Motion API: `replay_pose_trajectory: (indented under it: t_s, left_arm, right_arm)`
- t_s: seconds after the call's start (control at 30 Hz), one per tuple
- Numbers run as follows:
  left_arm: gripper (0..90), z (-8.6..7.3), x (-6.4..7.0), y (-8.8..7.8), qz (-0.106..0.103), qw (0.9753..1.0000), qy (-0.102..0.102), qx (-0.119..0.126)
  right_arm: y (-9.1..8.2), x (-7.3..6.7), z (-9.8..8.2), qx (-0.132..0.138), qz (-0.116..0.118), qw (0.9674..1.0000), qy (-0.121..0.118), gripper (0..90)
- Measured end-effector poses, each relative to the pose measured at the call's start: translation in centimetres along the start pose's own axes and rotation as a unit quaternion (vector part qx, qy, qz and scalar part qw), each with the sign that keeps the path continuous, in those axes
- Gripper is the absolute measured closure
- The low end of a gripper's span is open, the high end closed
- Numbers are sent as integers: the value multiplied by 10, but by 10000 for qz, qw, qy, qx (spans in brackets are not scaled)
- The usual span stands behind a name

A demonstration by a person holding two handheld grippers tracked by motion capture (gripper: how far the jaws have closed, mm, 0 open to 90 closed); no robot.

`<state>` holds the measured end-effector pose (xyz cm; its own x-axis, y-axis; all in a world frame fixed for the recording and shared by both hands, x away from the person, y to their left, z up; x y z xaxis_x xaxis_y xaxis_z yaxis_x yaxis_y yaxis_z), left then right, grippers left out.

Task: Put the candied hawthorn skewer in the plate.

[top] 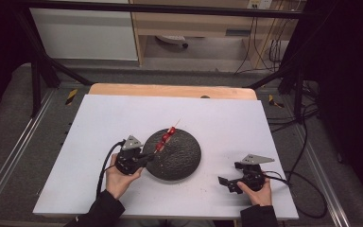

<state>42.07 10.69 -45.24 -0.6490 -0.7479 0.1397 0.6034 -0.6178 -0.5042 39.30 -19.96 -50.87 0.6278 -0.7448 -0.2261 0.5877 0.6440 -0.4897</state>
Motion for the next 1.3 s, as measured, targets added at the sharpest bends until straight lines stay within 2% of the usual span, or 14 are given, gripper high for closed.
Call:
replay_pose_trajectory:
  t_s: [0.47, 0.6, 0.93, 1.17, 1.3]
  left_arm:
    - [883, -8, -1, 23, 82, 9990, 59, -432]
    - [882, -11, 1, 28, 146, 9981, 161, -583]
    - [882, -18, 6, 42, 288, 9949, 275, -923]
    - [881, -21, 8, 46, 350, 9932, 321, -1062]
    - [879, -21, 9, 46, 348, 9933, 347, -1042]
  right_arm:
    - [-6, 5, -2, 77, -27, 10000, 46, 6]
    - [-6, 4, -3, 79, -9, 10000, 48, 6]
    - [-7, 4, -3, 86, 10, 10000, 34, 6]
    - [-7, 4, -2, 126, 30, 9999, 82, 7]
    - [-7, 4, -2, 112, 37, 9999, 93, 6]
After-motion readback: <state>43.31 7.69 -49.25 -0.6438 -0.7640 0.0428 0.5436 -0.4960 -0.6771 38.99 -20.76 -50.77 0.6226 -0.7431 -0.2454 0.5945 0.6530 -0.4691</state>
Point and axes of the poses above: each handheld gripper's, and its own axes: y roughly forward along the jaws, z roughly out of its top, x roughly to its right, the point moved 8 cm from there along y, roughly forward along the jaws, and after that the axes turned 8 degrees about x, right-handed, at the moved point
